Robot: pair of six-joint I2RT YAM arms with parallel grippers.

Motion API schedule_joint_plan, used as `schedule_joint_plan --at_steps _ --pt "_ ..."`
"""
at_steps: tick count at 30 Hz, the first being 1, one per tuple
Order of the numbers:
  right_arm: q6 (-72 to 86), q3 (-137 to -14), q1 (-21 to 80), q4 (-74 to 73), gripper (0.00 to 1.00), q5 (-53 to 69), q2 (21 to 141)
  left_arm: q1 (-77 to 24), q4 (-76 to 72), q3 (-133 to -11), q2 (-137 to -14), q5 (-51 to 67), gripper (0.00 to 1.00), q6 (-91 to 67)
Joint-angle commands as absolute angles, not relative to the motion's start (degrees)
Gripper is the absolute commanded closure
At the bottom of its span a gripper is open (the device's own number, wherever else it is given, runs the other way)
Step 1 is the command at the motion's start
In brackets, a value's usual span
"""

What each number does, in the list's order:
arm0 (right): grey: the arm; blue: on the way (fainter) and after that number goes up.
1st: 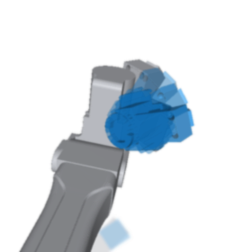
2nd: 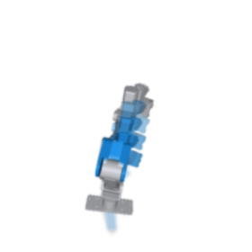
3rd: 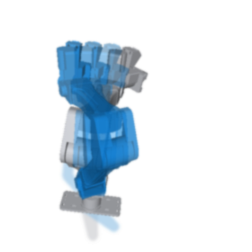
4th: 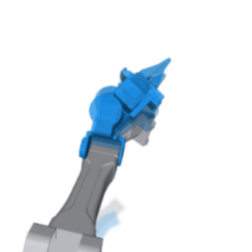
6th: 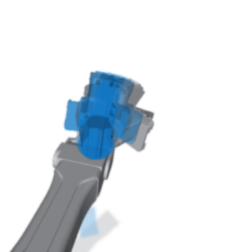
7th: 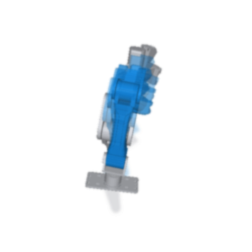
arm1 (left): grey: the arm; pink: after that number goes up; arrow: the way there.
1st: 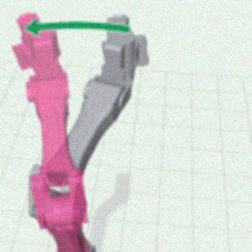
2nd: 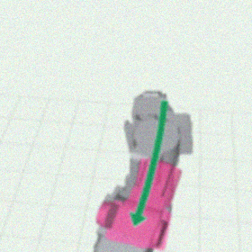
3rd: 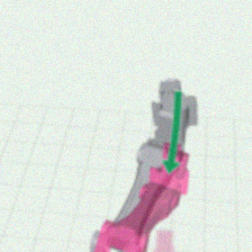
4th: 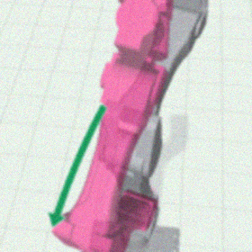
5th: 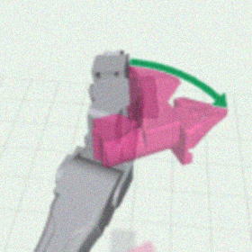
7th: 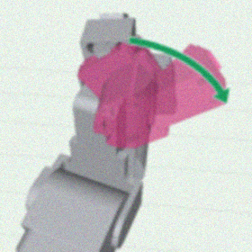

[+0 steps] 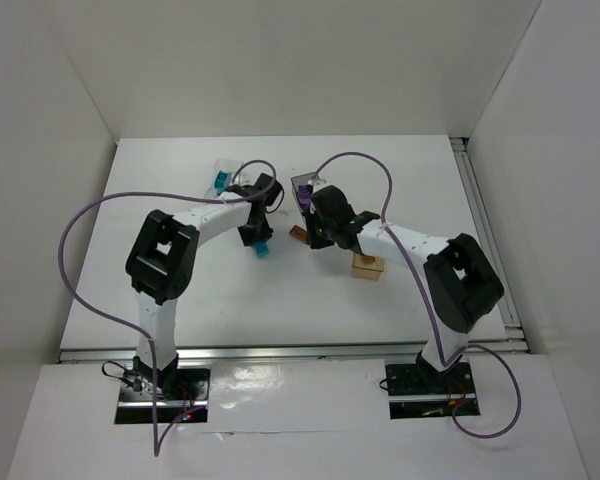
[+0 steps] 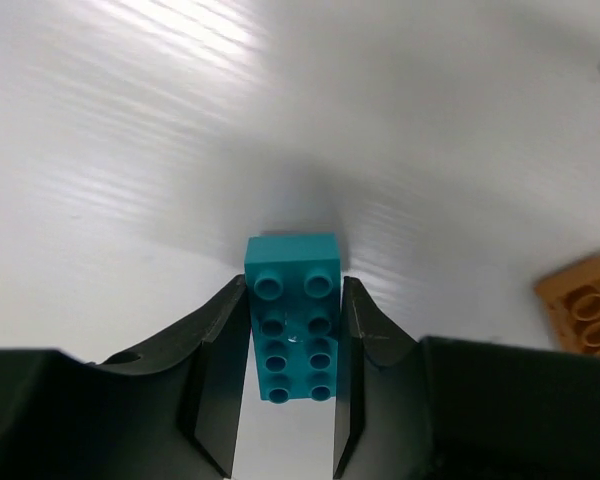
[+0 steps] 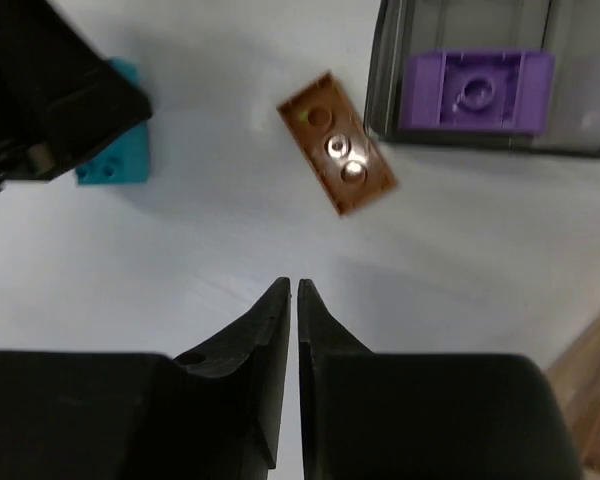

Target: Sort the legos into containers by color

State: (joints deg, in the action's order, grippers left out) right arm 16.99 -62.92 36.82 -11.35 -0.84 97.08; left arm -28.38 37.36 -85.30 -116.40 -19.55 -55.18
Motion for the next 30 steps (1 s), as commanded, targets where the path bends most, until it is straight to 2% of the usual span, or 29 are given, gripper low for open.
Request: schedule_joint_plan --at_steps 1,2,7,11,15,20,21,23,24,25,29,30 --pt "18.80 -68.19 37.44 -6.69 0.86 -2.98 101.05 -25.05 38.06 -82.10 -109.26 -21.80 0.83 -53.88" --pt "19.33 -69.07 37.44 -5.55 0.90 -2.99 102.03 -24.44 38.06 -81.22 -107.94 -22.41 0.84 -53.35" --pt "19.95 -77.05 36.83 -4.83 0.92 -2.90 109.93 -21.19 37.53 -77.09 -100.30 -21.80 0.88 -51.42" --pt "19.95 -82.96 35.43 -8.16 1.00 -10.52 114.69 -20.13 37.53 -75.50 -93.97 -21.80 0.88 -50.19" --pt "20.48 -89.37 35.42 -16.50 1.00 -24.24 118.03 -19.60 37.53 -74.97 -89.31 -21.27 0.88 -49.05" --pt "19.08 -91.49 36.21 -18.37 0.99 -25.14 119.79 -19.60 37.00 -74.44 -87.46 -20.13 0.87 -48.43" --pt "18.38 -91.49 36.73 -18.37 0.88 -24.27 119.79 -19.60 37.00 -74.44 -86.76 -20.13 0.87 -48.43" --pt "18.37 -90.45 36.74 -18.37 0.74 -21.03 119.79 -19.60 37.00 -73.75 -85.44 -20.65 0.87 -48.43" --pt "18.37 -89.74 36.22 -17.67 0.52 -19.18 119.27 -19.60 37.00 -73.74 -83.86 -20.65 0.87 -48.43" --pt "17.85 -89.04 36.21 -16.36 0.44 -17.25 119.27 -19.60 37.00 -73.74 -83.06 -20.65 0.87 -48.43" --pt "16.09 -87.10 34.98 -14.51 0.20 -8.11 118.04 -19.60 37.00 -73.13 -80.51 -20.65 0.85 -47.12" --pt "16.08 -86.49 34.98 -14.50 0.18 -5.65 118.04 -19.60 37.00 -73.13 -79.99 -20.65 0.85 -47.11"
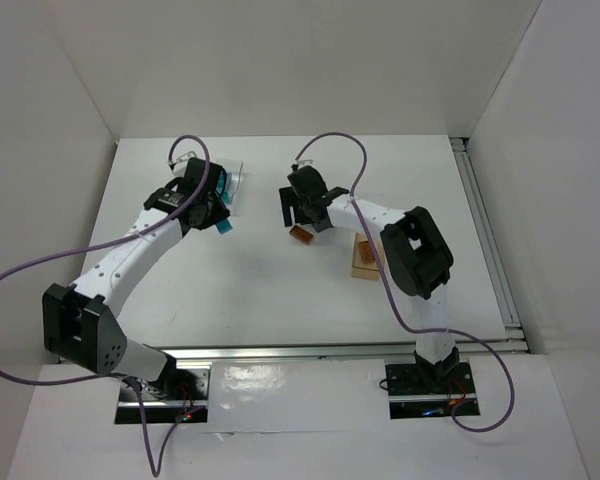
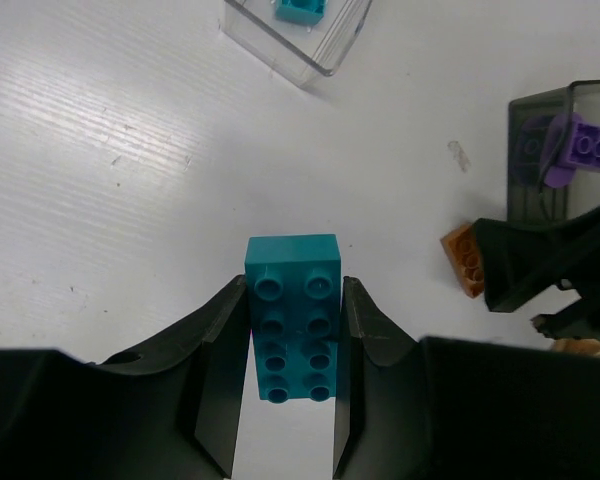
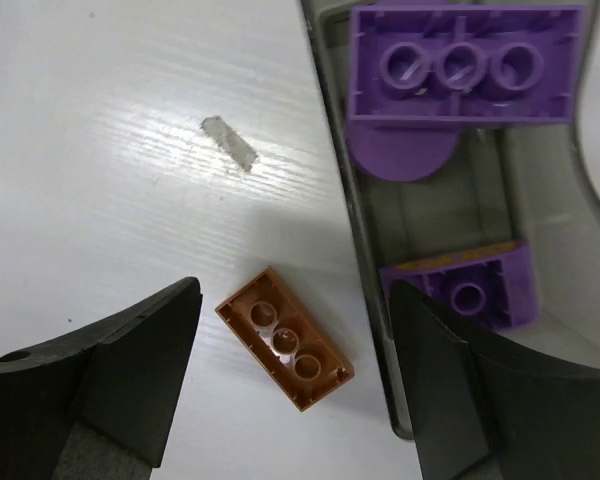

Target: Sort the legos into containers by color

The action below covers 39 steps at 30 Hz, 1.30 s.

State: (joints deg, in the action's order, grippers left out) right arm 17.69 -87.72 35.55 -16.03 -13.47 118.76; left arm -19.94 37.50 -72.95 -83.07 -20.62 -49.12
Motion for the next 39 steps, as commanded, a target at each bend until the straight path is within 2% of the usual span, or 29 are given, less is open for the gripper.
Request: schedule_joint_plan --at_steps 1,9,14,19,23,28,32,39 --pt "15.39 -86.48 34.98 -14.50 0.17 -5.10 118.04 -19.60 37.00 -73.13 -79.98 -20.65 0.85 -47.11" --pt "14.33 -85.43 34.98 -13.89 0.15 -3.34 120.23 -17.85 37.00 -77.67 -84.18 -19.25 0.85 -43.16" --pt "15.55 -82.27 34.98 -11.69 0.14 -10.00 116.38 -17.31 38.67 -80.24 -85.43 -19.25 0.85 -42.01" --pt "16.35 -81.22 37.79 -9.59 0.11 -22.74 109.27 -17.31 38.14 -79.11 -85.43 -18.54 0.85 -42.01" --pt "14.86 -80.69 40.24 -8.53 0.10 -25.40 105.57 -16.17 38.14 -79.10 -86.48 -17.50 0.85 -41.48" --pt "13.54 -80.07 42.36 -9.84 0.10 -22.95 104.33 -15.56 38.14 -79.62 -87.09 -16.96 0.85 -40.96" --pt "13.54 -77.70 42.98 -10.90 0.17 -17.32 104.85 -15.03 38.14 -79.63 -87.10 -16.44 0.85 -40.96" --pt "17.84 -73.57 41.93 -11.43 0.14 -14.94 107.67 -15.03 38.14 -79.11 -87.10 -15.29 0.85 -40.96"
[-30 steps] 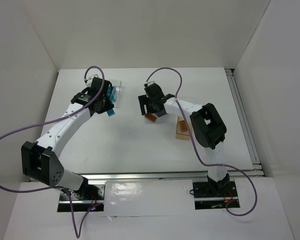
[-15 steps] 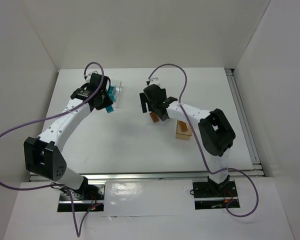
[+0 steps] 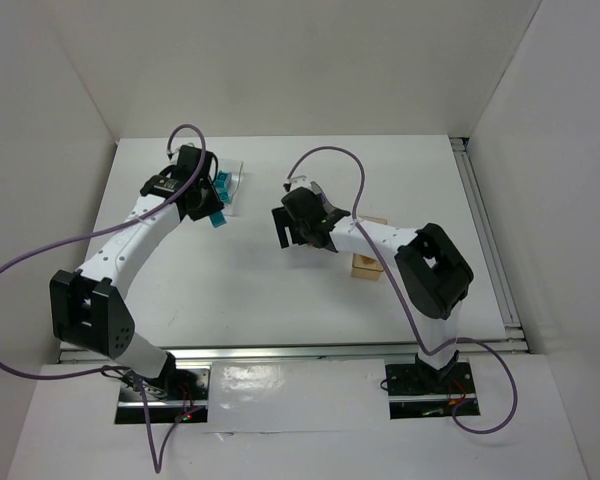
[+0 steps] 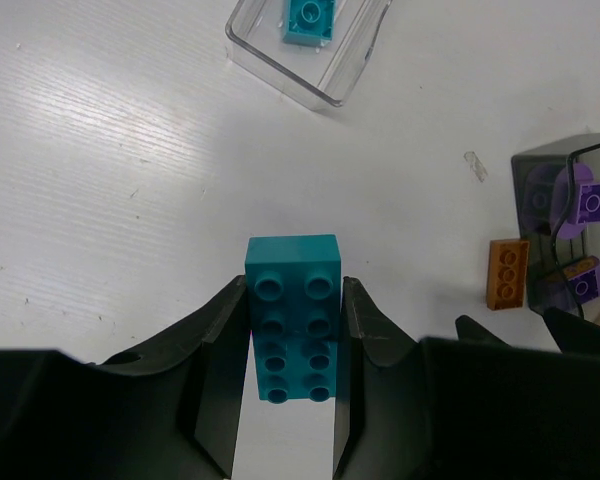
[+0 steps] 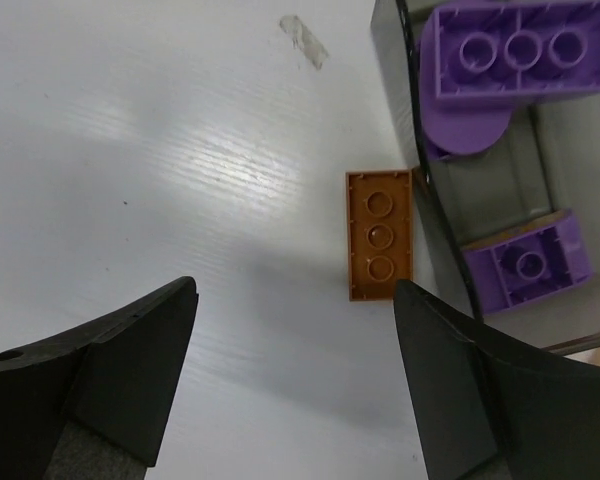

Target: Sort the legos into containers by color

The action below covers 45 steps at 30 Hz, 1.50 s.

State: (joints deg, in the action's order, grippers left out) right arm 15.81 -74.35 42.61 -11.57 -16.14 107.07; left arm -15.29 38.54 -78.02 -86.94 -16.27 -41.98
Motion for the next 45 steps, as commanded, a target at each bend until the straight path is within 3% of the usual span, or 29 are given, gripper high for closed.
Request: schedule_joint_plan --at_steps 1,16,21,24,29,30,34,38,41,43,44,45 --pt "18.71 -72.78 41.92 -11.43 0.13 -14.94 107.67 -15.03 38.14 -79.10 -87.10 -14.60 0.85 -40.96" --pt "18.81 -77.16 37.10 -10.28 0.12 -16.96 115.22 -15.03 37.62 -80.85 -89.55 -15.38 0.85 -38.50" --pt "18.29 -79.45 36.56 -10.28 0.19 -14.15 118.21 -13.63 38.94 -86.12 -95.61 -15.91 0.85 -36.47" --pt "18.28 -79.45 36.56 -10.81 0.28 -14.15 118.21 -11.87 39.55 -90.08 -100.35 -14.68 0.85 -35.34" --pt "18.28 -78.84 37.09 -11.33 0.55 -14.68 118.21 -9.94 42.19 -100.17 -108.88 -12.48 0.85 -34.28" --pt "18.28 -78.84 37.70 -11.34 0.66 -16.07 117.60 -9.93 42.19 -101.50 -110.20 -11.96 0.85 -34.28" --pt "18.28 -77.26 38.32 -12.74 0.84 -16.70 113.57 -8.71 43.42 -106.78 -116.44 -11.34 0.85 -33.66" --pt "19.50 -73.13 38.85 -12.74 0.84 -17.84 104.79 -8.70 43.42 -111.08 -121.72 -11.34 0.85 -33.66" --pt "20.82 -69.09 39.37 -14.67 0.84 -17.84 96.70 -8.70 43.95 -114.86 -125.32 -11.34 0.77 -33.66" --pt "22.49 -65.68 39.90 -15.90 0.84 -18.37 91.00 -8.17 44.99 -118.55 -127.78 -10.29 0.55 -32.26" --pt "23.20 -64.35 39.90 -16.69 0.84 -18.37 89.05 -8.17 46.74 -120.74 -128.31 -10.28 0.35 -32.26" --pt "23.73 -61.55 39.90 -16.70 0.84 -18.37 85.38 -8.17 47.45 -121.37 -128.32 -10.28 0.28 -32.26"
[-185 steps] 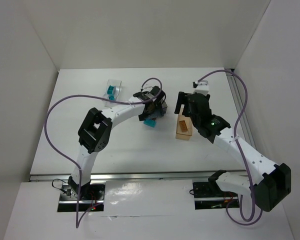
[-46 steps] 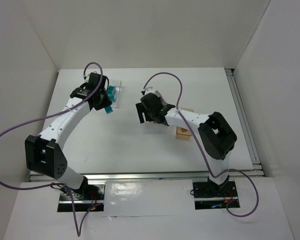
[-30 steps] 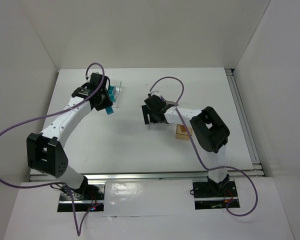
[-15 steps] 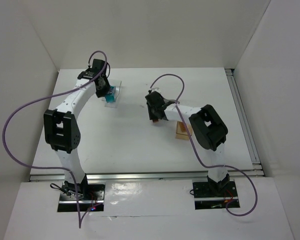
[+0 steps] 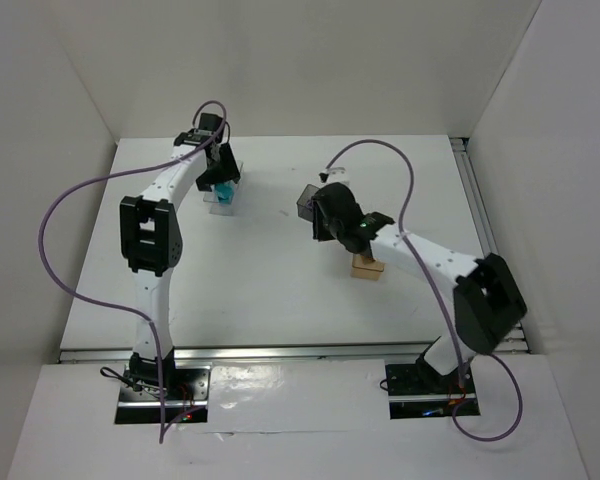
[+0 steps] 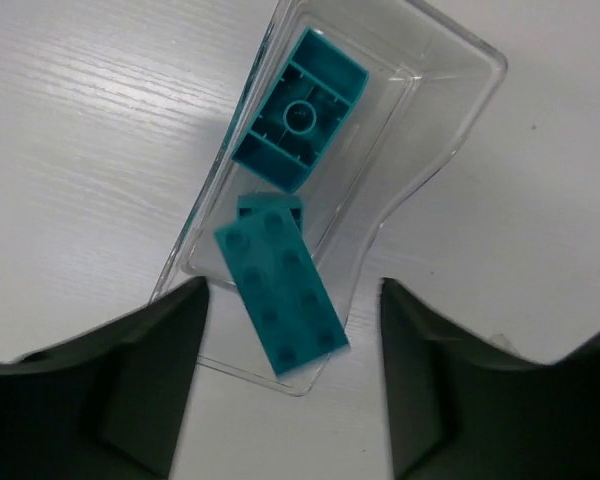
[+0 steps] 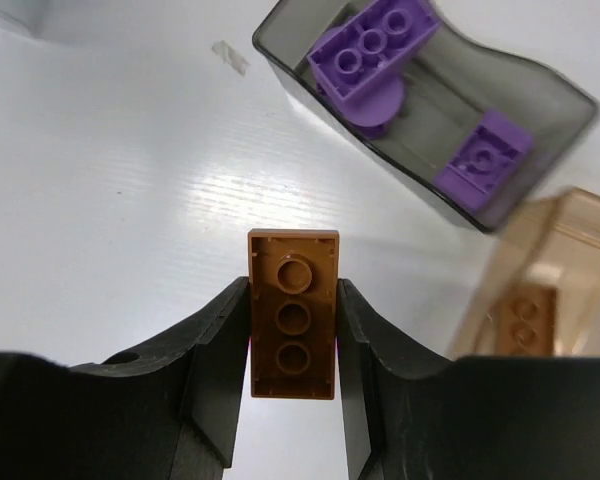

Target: Sort the legos into containers by color

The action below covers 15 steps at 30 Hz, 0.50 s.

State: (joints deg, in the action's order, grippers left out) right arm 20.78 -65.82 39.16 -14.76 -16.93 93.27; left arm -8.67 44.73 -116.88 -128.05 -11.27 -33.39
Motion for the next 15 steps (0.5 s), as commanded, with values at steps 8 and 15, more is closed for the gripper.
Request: schedule_joint_plan --at_steps 8,15 --pt "32.50 -50.81 40.43 -24.60 0.84 -28.47 70.24 -8.79 47.46 -117.52 -118.05 -11.33 0.04 -32.26" --pt "33.93 -45.70 36.83 -25.58 0.83 -31.89 68.02 -13.97 42.90 -104.78 -100.48 -12.57 0.05 -33.31"
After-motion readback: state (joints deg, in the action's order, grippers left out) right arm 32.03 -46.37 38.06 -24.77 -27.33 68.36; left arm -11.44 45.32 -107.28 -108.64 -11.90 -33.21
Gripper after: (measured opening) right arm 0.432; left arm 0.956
